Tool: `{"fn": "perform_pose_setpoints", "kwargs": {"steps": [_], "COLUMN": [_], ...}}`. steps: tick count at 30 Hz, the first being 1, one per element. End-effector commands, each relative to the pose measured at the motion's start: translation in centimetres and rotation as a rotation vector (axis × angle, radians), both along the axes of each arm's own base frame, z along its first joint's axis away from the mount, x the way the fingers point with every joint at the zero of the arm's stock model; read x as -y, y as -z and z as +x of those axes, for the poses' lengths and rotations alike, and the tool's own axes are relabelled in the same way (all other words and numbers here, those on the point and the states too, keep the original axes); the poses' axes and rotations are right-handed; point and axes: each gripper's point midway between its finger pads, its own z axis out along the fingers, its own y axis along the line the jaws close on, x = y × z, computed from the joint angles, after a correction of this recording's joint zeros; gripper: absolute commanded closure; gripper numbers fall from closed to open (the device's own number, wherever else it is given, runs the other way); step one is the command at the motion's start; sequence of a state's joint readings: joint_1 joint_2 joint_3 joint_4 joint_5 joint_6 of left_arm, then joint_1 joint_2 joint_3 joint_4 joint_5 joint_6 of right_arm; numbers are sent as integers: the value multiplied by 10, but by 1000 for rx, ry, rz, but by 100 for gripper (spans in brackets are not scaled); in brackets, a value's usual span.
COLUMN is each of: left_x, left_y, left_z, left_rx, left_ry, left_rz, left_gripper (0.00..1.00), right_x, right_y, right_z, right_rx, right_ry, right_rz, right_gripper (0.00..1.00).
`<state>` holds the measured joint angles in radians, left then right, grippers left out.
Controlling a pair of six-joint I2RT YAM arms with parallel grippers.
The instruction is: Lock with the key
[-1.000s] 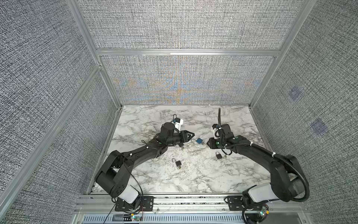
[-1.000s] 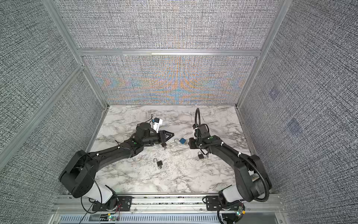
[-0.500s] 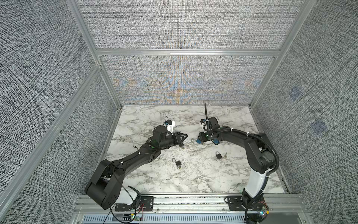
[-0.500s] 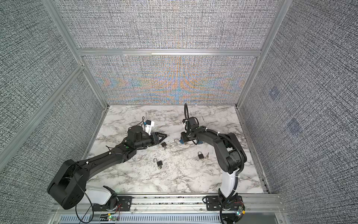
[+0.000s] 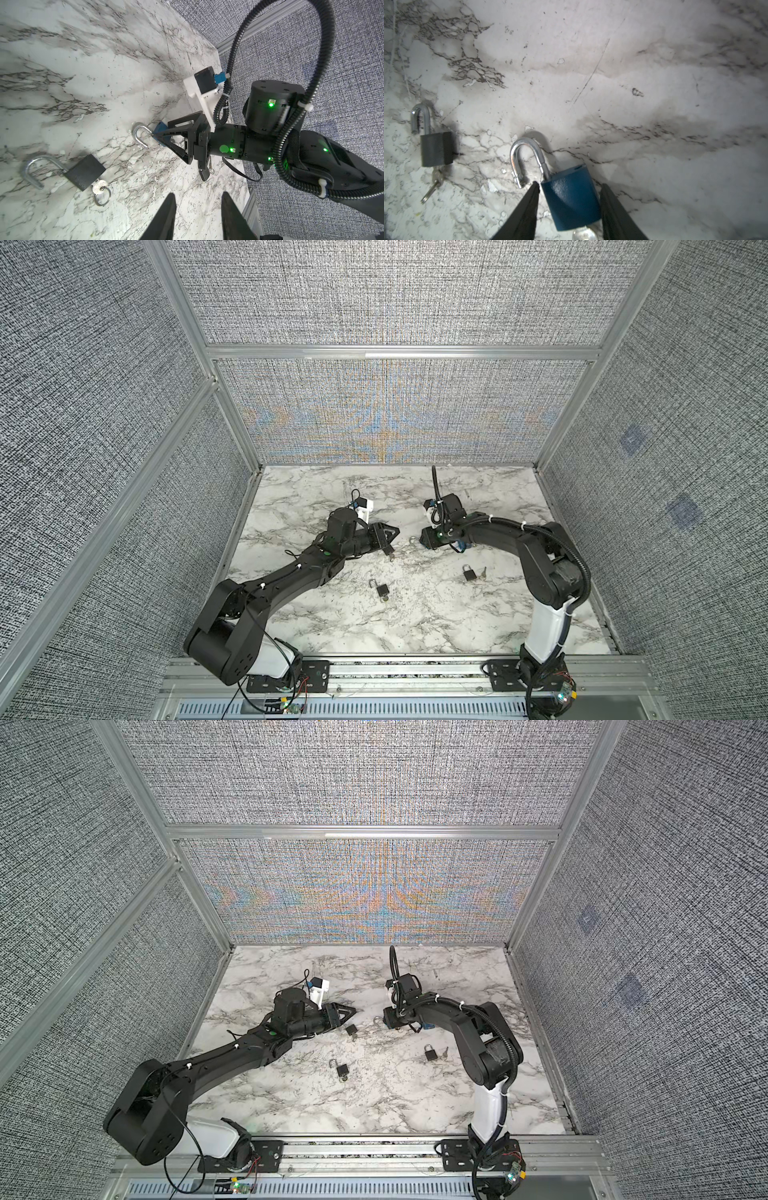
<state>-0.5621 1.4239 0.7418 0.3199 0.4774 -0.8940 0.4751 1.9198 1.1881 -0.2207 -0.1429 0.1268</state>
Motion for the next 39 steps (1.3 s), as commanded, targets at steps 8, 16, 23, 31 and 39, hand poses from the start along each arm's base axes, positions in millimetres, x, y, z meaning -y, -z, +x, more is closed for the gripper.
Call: {"fn": "perform_pose_setpoints", "kwargs": {"steps": [8,16,23,31,39], "left_x": [-2,-3,-5,-7,-11], "left_y": [-1,2,3,3,8], "left_z": [0,0,-1,-1,3], "left_rx": [14,4,2,3,20], "left_ry": [6,5,4,-1,-9], "left_rz": [-14,-20,-22,-21,42], "left_gripper": [61,61,61,61,62], "right_x": [2,10,3,0,-3], "right_y": [6,4,12,19,13], "right_z": [-8,-7,-9,-12,-14], "right_rx": [35,72,63,44,51], "right_ry": [13,30,10,-4,-13], "right_rz": [-144,-268,-296,-300,-273], "right_gripper": [52,52,54,61,69]}}
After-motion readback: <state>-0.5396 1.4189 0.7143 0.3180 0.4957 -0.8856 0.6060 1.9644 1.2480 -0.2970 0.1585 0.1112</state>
